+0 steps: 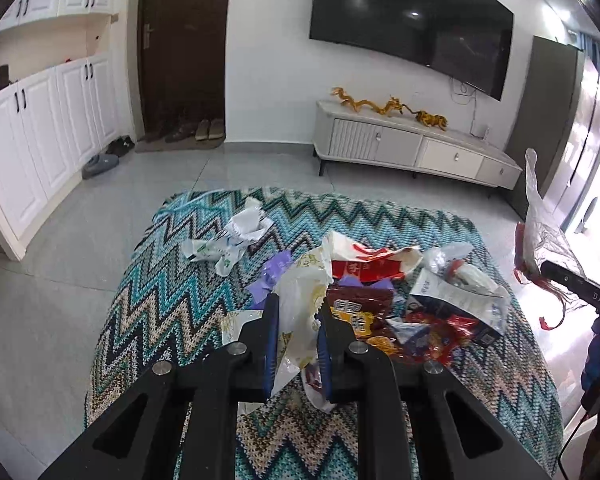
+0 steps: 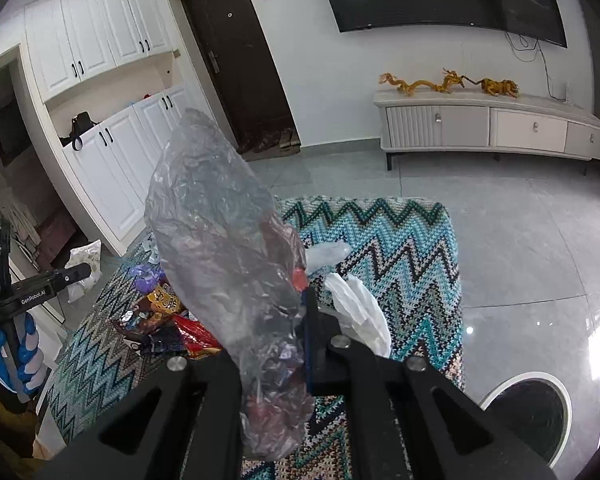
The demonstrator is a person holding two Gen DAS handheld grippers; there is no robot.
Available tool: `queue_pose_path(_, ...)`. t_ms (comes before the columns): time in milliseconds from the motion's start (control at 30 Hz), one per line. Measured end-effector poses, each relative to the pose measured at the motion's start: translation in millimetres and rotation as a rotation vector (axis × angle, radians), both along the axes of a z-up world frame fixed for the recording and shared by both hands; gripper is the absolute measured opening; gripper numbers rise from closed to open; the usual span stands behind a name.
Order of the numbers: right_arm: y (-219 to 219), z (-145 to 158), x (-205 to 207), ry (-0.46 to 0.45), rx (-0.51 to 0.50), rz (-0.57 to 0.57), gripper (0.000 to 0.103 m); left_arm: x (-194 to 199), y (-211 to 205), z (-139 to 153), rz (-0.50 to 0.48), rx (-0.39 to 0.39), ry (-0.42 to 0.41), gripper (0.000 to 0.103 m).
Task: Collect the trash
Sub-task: 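Carry both items to the white bin and release them inside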
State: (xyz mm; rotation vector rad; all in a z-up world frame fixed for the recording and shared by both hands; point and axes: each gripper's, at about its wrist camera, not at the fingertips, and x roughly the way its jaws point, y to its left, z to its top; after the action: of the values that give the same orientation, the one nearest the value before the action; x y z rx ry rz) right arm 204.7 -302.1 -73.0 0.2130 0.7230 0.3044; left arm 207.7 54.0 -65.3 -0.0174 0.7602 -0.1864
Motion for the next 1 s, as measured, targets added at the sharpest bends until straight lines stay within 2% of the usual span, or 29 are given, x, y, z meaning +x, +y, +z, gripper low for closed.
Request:
queue_pose_path(133, -18, 12, -25, -0.022, 0.004, -0.045, 0.005, -10, -29, 15, -0.080, 0.006, -0.021, 0.016)
queue_pose_path(267, -52, 17, -56, -0.032, 0.019, -0.122, 0.005, -17, -82, 27, -0.207, 0.010, -0.031, 0.016)
queue_pose_path(400, -97, 11, -86, -0.021, 0.051, -0.214, 0.005, -23, -151, 32, -0.358, 0.013, -0.011, 0.016)
queue_pose_path(533, -150, -10, -111, 0.013, 0.085, -0.314, 0.005, -22, -237, 25, -0.512, -0.007, 0.057, 0.016)
queue_pose_path(633, -196, -45, -120, 0.070, 0.128, -0.409, 0.005, -16, -312, 5, -0.616, -0.017, 0.151, 0.016)
queue_pose_path(767, -244, -107, -120, 0.174, 0.181, -0.516, 0.008, -18, -390, -28, -0.694, 0.004, 0.248, 0.018)
queue_pose_path(833, -264, -143, -114, 0.238, 0.202, -0.556, 0.008, -13, -429, -52, -0.720, 0.012, 0.316, 0.019)
queue_pose_path(1000, -292, -211, -97, 0.347, 0.254, -0.616, 0.008, 0, -495, -109, -0.721, 0.040, 0.421, 0.021)
